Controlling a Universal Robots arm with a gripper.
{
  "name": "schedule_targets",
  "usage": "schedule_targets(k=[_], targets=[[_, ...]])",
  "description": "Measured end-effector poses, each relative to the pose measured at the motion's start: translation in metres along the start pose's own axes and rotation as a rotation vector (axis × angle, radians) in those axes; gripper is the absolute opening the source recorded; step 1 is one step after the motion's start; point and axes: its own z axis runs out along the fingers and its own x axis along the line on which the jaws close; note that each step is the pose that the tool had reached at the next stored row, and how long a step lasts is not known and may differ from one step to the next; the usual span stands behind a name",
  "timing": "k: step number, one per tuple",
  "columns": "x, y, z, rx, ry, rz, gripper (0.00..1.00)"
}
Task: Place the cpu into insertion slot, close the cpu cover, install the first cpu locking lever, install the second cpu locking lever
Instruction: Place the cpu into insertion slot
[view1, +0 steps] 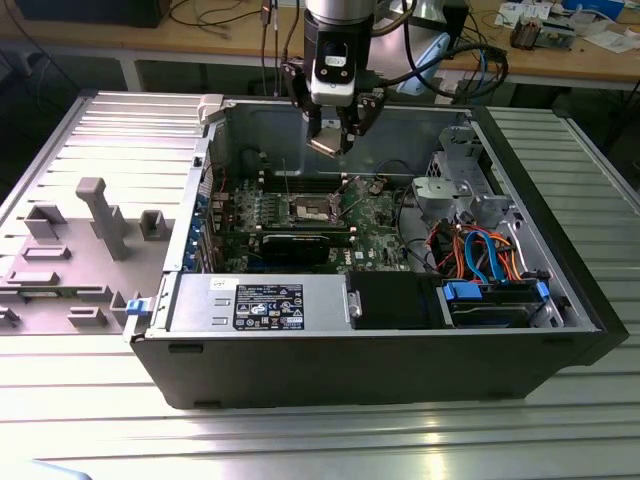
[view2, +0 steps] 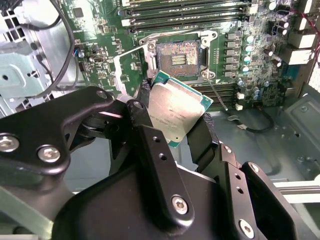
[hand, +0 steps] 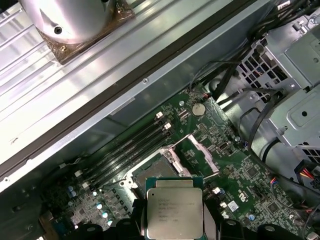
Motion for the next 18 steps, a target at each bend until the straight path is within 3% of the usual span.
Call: schedule_targets(k=[9, 14, 18], targets=[[0.0044, -0.0044, 0.0097, 0.0005, -0.0007, 0.015, 0.55], [0.0044, -0.005, 0.0152, 0.0005, -0.0042, 0.069, 0.55], [0.0045, -0.005, 0.0154, 0.0008, -0.0044, 0.072, 0.55]])
